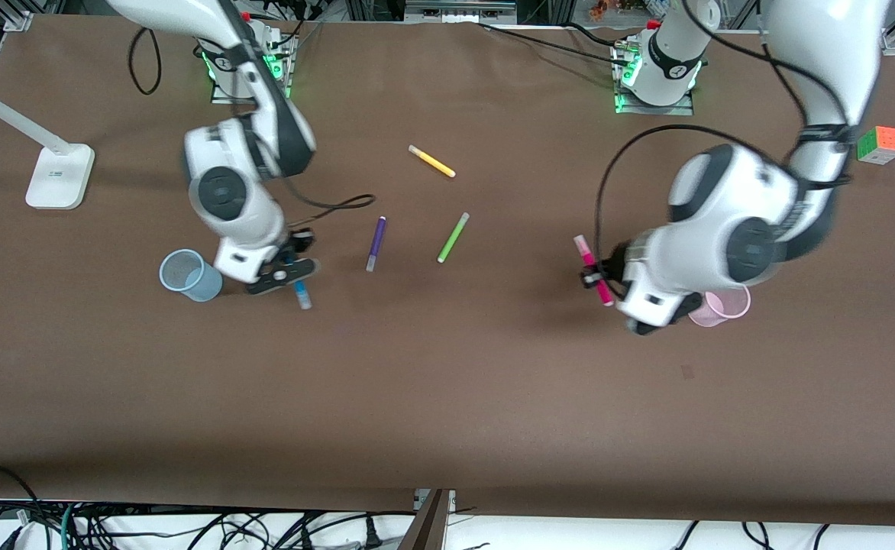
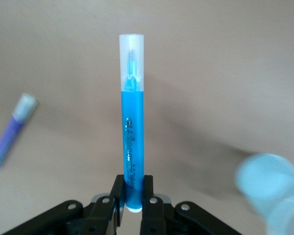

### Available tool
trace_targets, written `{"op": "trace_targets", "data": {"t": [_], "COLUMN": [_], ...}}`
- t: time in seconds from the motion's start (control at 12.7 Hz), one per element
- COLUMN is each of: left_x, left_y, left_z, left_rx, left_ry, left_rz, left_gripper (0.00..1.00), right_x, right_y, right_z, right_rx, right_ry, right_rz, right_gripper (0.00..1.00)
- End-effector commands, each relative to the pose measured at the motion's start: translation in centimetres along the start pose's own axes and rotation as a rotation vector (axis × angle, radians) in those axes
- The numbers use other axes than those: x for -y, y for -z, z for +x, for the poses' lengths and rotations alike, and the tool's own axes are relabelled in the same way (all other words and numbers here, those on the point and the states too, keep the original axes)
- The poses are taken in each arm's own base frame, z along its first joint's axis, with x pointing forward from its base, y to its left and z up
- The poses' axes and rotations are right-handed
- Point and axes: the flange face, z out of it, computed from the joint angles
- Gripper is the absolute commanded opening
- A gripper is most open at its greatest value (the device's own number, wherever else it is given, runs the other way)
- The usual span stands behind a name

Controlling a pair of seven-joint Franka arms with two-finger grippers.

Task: Place pink and blue markers in matching cups
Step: 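Carry the pink marker to the pink cup while the right gripper carries blue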

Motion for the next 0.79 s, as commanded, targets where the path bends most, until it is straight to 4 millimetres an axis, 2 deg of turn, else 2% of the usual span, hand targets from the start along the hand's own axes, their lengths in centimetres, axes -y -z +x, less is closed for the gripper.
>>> {"op": "trace_targets", "data": {"t": [0.0, 0.08, 0.24, 0.47, 0.63, 0.71], "left_x": [4.7, 6.4, 9.3, 14.7, 17.8, 20.0], "left_y": [4.1, 4.9, 6.3, 6.9, 6.6, 6.5], "left_z": [3.7, 4.7, 6.5, 9.9, 12.0, 13.4], "left_rx": [0.132, 0.157, 0.202, 0.276, 0.307, 0.334], "left_ry": [0.095, 0.109, 0.151, 0.230, 0.270, 0.308], "left_rz": [-0.153, -0.179, -0.262, -0.346, -0.398, -0.440], "left_gripper": [0.00, 0.00, 0.00, 0.00, 0.00, 0.00], "right_x": [-6.3, -8.7, -13.4, -16.3, -17.3, -17.5], "right_y": [5.0, 6.3, 7.2, 5.8, 4.2, 3.0], "right_z": [-0.5, -1.3, -2.7, -3.5, -3.6, -3.5], "right_rx": [0.067, 0.103, 0.178, 0.323, 0.394, 0.444], "right_ry": [0.167, 0.228, 0.339, 0.495, 0.542, 0.570], "right_rz": [0.011, 0.025, -0.019, -0.142, -0.164, -0.171], "right_gripper": [0.00, 0.00, 0.00, 0.00, 0.00, 0.00]}}
